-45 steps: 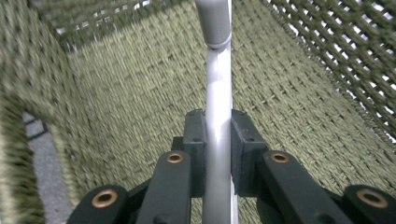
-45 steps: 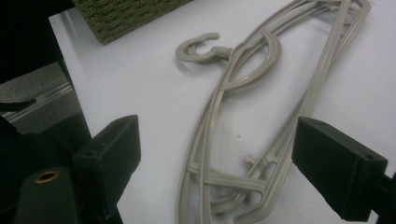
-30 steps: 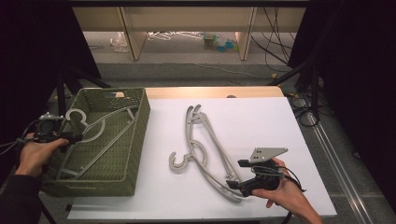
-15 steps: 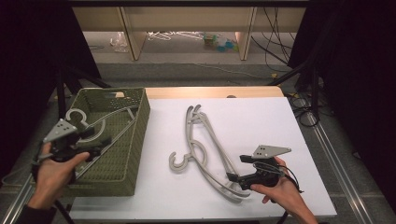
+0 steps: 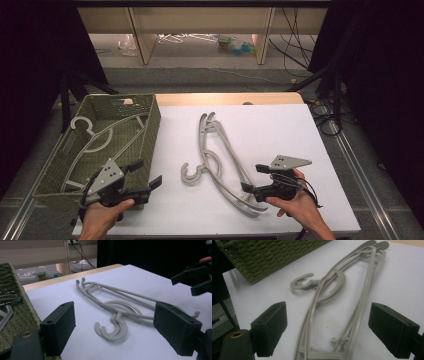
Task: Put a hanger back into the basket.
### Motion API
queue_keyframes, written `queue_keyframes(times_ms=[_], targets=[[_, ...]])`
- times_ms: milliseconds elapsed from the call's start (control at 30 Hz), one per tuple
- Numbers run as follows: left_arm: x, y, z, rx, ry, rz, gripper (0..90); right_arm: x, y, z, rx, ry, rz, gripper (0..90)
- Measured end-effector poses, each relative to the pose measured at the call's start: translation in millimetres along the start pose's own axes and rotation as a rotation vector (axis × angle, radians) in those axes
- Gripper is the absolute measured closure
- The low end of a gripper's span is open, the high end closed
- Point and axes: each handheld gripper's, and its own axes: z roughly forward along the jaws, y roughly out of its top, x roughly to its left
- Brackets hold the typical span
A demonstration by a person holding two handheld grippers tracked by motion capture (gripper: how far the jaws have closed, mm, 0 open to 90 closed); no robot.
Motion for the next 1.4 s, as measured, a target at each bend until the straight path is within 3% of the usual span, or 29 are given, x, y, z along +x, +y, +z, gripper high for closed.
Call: queue_keyframes(times_ms=[67,233,367,533,600,667,700,800,867,900,1233,1267,1367,1400], targets=[[-7.5,-7.6,0.3,0.020,-0.008,-0.037,17.7,1.2,0.0,2.5,0.004,0.018,0.000,16.4],[-11.1,-11.1,1.3,0.015,-0.005,-0.047,17.6,2.8,-0.2,4.0,0.018,0.008,-0.012,16.4],[-13.1,-12.6,1.4,0.013,0.000,0.007,17.2,3.6,0.2,7.6,0.018,0.010,-0.014,16.4],[-23.1,-12.2,-2.1,0.002,-0.007,0.020,17.3,9.8,2.5,14.4,0.043,0.001,-0.046,16.4],[-26.2,-12.3,-2.1,0.001,-0.029,0.022,17.3,13.7,3.9,18.5,0.050,0.017,-0.057,16.4],[-28.1,-11.7,-3.4,0.009,-0.019,0.020,17.4,16.1,4.7,20.0,0.052,0.013,-0.062,16.4],[-29.1,-11.4,-4.0,0.007,-0.028,0.048,17.4,20.9,5.4,24.1,0.065,0.014,-0.077,16.5],[-34.4,-12.7,-4.7,0.004,-0.036,0.028,17.4,25.5,6.5,28.6,0.075,0.021,-0.095,16.7],[-33.5,-12.0,-4.4,-0.001,-0.042,0.052,17.4,26.4,6.9,31.0,0.079,0.023,-0.101,16.7],[-36.5,-12.0,-5.1,0.008,-0.043,0.036,17.4,27.8,7.2,36.4,0.097,0.015,-0.110,16.7],[-42.1,-14.3,-0.7,0.030,-0.071,0.070,17.5,32.0,8.2,75.2,0.219,0.004,-0.119,21.7],[-42.6,-15.2,-0.2,0.037,-0.069,0.061,17.5,33.2,8.6,84.3,0.265,0.002,-0.119,24.5],[-42.3,-16.0,0.3,0.031,-0.078,0.061,17.5,32.6,8.5,90.2,0.293,-0.003,-0.089,26.3],[-42.1,-15.8,-0.3,0.039,-0.076,0.058,17.5,32.8,9.3,94.8,0.333,-0.011,-0.035,31.8]])
